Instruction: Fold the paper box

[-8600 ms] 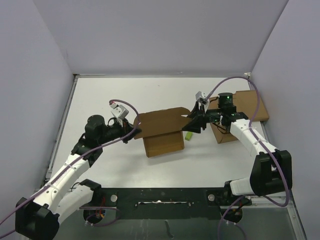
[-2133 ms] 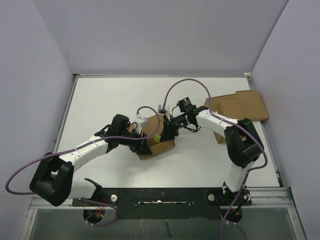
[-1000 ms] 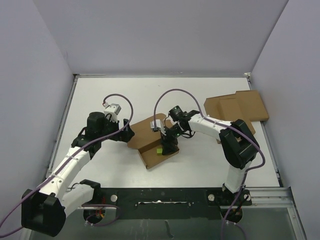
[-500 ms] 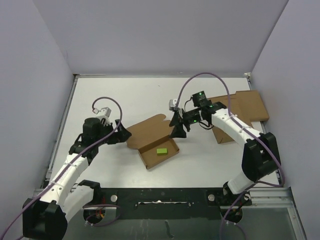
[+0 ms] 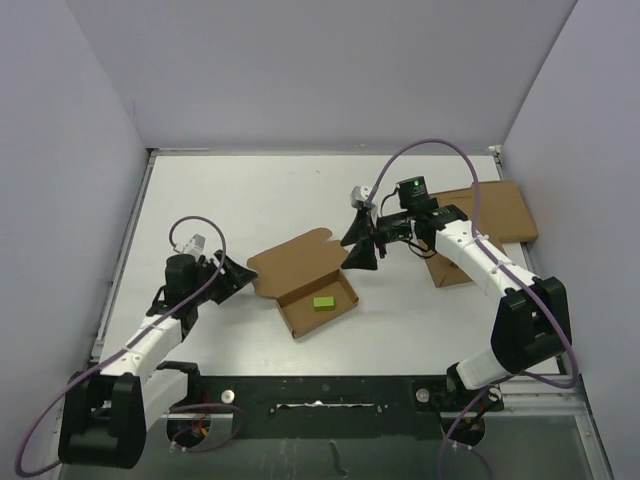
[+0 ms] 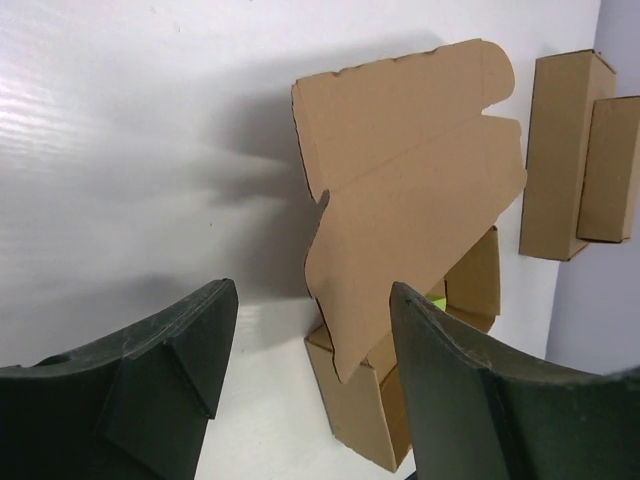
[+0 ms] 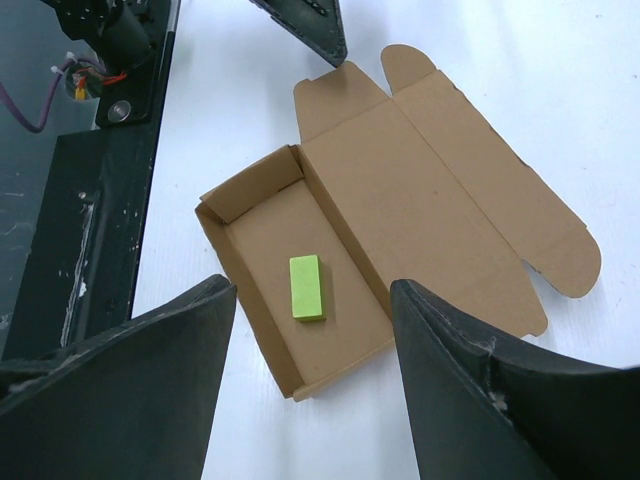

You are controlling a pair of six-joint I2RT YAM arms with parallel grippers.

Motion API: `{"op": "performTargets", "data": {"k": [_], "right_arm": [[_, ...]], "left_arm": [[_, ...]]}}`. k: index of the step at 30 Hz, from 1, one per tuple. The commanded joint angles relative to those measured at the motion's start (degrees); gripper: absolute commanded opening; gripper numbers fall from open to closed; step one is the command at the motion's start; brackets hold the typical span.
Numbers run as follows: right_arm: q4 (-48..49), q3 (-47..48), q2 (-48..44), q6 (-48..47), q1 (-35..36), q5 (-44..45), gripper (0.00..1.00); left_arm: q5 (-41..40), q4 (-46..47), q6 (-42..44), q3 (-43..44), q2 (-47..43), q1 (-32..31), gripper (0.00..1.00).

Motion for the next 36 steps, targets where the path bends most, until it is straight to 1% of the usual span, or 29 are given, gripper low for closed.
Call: {"op": "performTargets", "data": {"k": [1, 4, 6, 8, 10, 14, 18, 19, 21, 27, 32, 33, 36], "right_arm": [[2.1, -0.1, -0.1, 1.1, 0.2, -2.6, 0.64], [2.0, -0.1, 0.0, 0.9, 0.3, -2.5, 0.64], [1.9, -0.1, 0.0, 0.8, 0.3, -2.5, 0.64], [1.7, -0.1, 0.0, 0.8, 0.3, -2.3, 0.64], [1.7, -0.1, 0.3, 0.7, 0.2, -2.2, 0.64], [1.2, 0.4, 0.9, 0.7, 0.3, -2.2, 0.64], [0.5, 1.1, 1.4, 1.2, 0.0, -2.7, 0.64], [0.6, 1.2, 1.4, 1.6, -0.3, -3.0, 0.64], [1.3, 1.0, 1.4, 2.8, -1.3, -4.2, 0.64], [3.9, 0.5, 0.9, 7.1, -4.7, -5.4, 0.64], [8.1, -0.6, -0.3, 13.4, -9.4, -3.7, 0.64], [9.0, -0.8, -0.6, 14.7, -10.6, -2.4, 0.64], [11.0, -0.4, -1.7, 18.2, -13.1, 7.5, 0.64]], "left_arm": [[8.8, 15.9, -2.4, 0.0, 6.8, 2.6, 0.58], [12.0, 16.2, -1.2, 2.0, 11.0, 3.2, 0.54], [12.5, 16.1, -0.9, 2.8, 12.7, 3.3, 0.52], [12.8, 16.2, -0.7, 2.9, 13.6, 3.4, 0.47], [13.4, 16.2, -0.5, 2.9, 14.1, 3.4, 0.44], [14.2, 16.9, -0.2, 3.2, 15.0, 3.4, 0.34], [16.0, 17.6, 1.4, 5.1, 16.9, 3.4, 0.11], [17.5, 17.9, 1.9, 5.7, 17.3, 3.3, 0.05], [19.0, 18.2, 2.7, 6.9, 17.9, 3.2, 0.00], [19.6, 18.2, 8.4, 11.0, 16.5, 1.1, 0.00], [18.9, 17.4, 18.5, 14.5, 14.8, -0.3, 0.00], [19.1, 18.4, 20.0, 14.6, 14.7, -0.3, 0.00], [20.7, 21.8, 24.3, 14.4, 15.6, -0.3, 0.00]]}}
